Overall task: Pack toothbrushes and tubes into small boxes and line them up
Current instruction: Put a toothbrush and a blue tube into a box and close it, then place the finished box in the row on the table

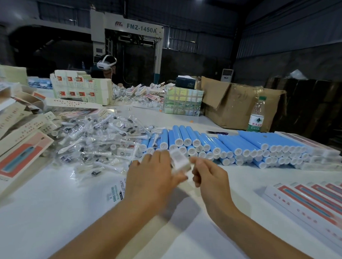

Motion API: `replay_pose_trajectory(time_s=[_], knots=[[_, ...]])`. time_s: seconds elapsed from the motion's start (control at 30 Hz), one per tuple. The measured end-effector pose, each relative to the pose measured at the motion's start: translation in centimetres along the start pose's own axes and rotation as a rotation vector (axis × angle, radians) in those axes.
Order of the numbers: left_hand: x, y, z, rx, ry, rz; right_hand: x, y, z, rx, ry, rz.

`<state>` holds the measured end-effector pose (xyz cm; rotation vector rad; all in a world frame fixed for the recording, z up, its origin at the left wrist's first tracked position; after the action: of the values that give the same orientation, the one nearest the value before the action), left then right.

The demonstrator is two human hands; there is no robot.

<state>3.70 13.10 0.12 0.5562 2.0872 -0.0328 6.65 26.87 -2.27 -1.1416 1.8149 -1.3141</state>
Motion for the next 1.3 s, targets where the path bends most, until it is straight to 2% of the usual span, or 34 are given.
replay_pose_trajectory(time_s=[0.1,0.17,0.23,0.27,0.33,0.4,0.47,0.53,0.6,0.67,0.73,0.8,0.93,1.1,1.2,1.3], knots=[[-2.3,-2.2,-1.8,-0.218,0.075,0.664,-0.5,0.0,-0.5,-0.004,0.028,-0.028],[-1.9,-4.1,-2.3,-0.536,0.049,1.156,-0.2,0.2,-0.3,-0.036,-0.015,0.015],[0.0,-5.1,-1.7,-0.881,-0.072,1.562,0.4,0.3,0.2,-0.083,-0.098,0.075],[0.8,-5.1,-1.4,-0.991,-0.122,1.712,0.9,0.3,0.5,-0.098,-0.152,0.110],[2.1,-4.8,-0.7,-1.128,-0.168,1.839,2.0,0.2,1.3,-0.104,-0.288,0.175],[3.2,-4.5,-0.2,-1.203,-0.149,1.846,3.0,0.2,1.9,-0.099,-0.409,0.212],[3.7,-4.0,0.1,-1.218,-0.147,1.832,3.6,0.1,2.2,-0.115,-0.452,0.297],[4.0,-3.9,0.1,-1.175,-0.134,1.858,3.8,0.4,2.0,-0.194,-0.448,0.474],[4.1,-4.0,0.2,-1.100,-0.121,1.883,3.7,0.2,1.7,-0.199,-0.429,0.537],[4.0,-4.2,0.3,-1.018,-0.113,1.827,3.2,-0.5,1.3,-0.218,-0.418,0.539],[3.9,-4.4,0.5,-0.962,-0.100,1.715,1.9,-1.9,0.8,-0.296,-0.403,0.656],[3.9,-4.8,0.5,-0.931,-0.116,1.632,-0.6,-3.6,0.3,-0.345,-0.381,0.795],[4.2,-4.9,0.4,-0.851,-0.238,1.611,-8.4,-5.6,1.2,-0.388,-0.287,1.126],[5.3,-4.6,0.1,-0.843,-0.296,1.570,-19.0,-2.8,4.5,-0.211,-0.163,1.564],[5.7,-4.6,-0.2,-0.828,-0.290,1.550,-23.2,-1.4,5.4,-0.140,-0.036,1.579],[5.5,-4.4,0.0,-0.805,-0.329,1.532,-24.5,-1.0,5.3,-0.105,0.001,1.602]])
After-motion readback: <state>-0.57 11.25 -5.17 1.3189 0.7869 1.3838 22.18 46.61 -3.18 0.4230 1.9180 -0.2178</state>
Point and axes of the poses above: each hand's wrist, its own z-axis away from the middle knuckle, its own x-axis out of the palm, y = z × x, the point moved 4 cm from there along -z, towards the middle knuckle, and after that the axes turned 2 degrees about -x, right-handed, at the moved point
